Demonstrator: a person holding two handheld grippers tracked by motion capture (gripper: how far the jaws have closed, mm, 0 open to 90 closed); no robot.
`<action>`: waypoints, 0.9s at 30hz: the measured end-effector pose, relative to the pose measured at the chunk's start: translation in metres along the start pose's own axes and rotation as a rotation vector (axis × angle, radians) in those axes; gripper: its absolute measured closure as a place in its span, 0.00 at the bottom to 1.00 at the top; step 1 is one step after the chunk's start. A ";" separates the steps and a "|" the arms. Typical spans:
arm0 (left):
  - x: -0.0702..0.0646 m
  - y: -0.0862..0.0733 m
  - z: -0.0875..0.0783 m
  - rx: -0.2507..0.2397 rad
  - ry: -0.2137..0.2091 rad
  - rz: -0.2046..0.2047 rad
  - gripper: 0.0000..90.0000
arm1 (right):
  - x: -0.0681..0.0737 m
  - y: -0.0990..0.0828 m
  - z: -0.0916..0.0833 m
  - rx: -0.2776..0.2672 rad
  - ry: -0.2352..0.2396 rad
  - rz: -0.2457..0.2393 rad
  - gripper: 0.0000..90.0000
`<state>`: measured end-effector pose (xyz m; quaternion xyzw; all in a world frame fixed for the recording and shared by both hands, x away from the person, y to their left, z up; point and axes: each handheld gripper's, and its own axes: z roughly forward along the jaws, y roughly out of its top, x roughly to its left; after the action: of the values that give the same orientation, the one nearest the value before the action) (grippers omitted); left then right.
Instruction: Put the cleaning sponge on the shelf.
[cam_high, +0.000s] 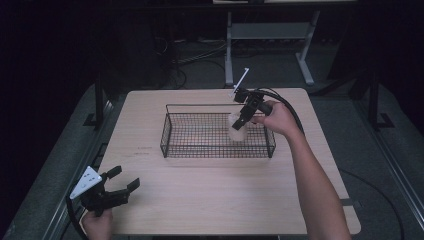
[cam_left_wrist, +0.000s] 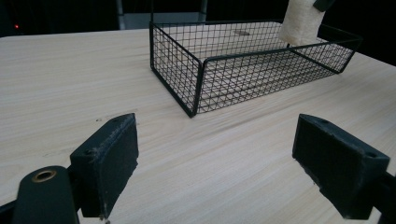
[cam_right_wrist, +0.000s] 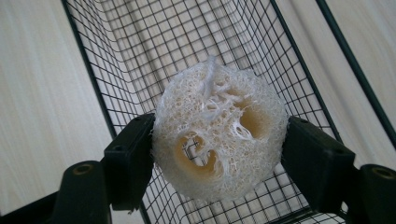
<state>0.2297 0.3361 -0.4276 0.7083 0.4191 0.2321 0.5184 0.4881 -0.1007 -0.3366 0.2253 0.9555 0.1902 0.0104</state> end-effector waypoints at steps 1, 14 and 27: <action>0.000 0.000 0.000 0.001 0.000 0.000 0.15 | -0.001 -0.001 0.002 -0.001 0.002 0.005 0.31; 0.000 0.000 0.000 0.000 -0.001 0.002 0.15 | -0.002 -0.001 0.014 0.024 0.012 0.008 0.31; 0.000 0.000 0.000 0.001 0.000 0.003 0.15 | -0.002 -0.008 0.031 0.049 0.031 0.015 0.31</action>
<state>0.2298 0.3357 -0.4273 0.7091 0.4181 0.2327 0.5179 0.4896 -0.0972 -0.3688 0.2297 0.9582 0.1704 -0.0115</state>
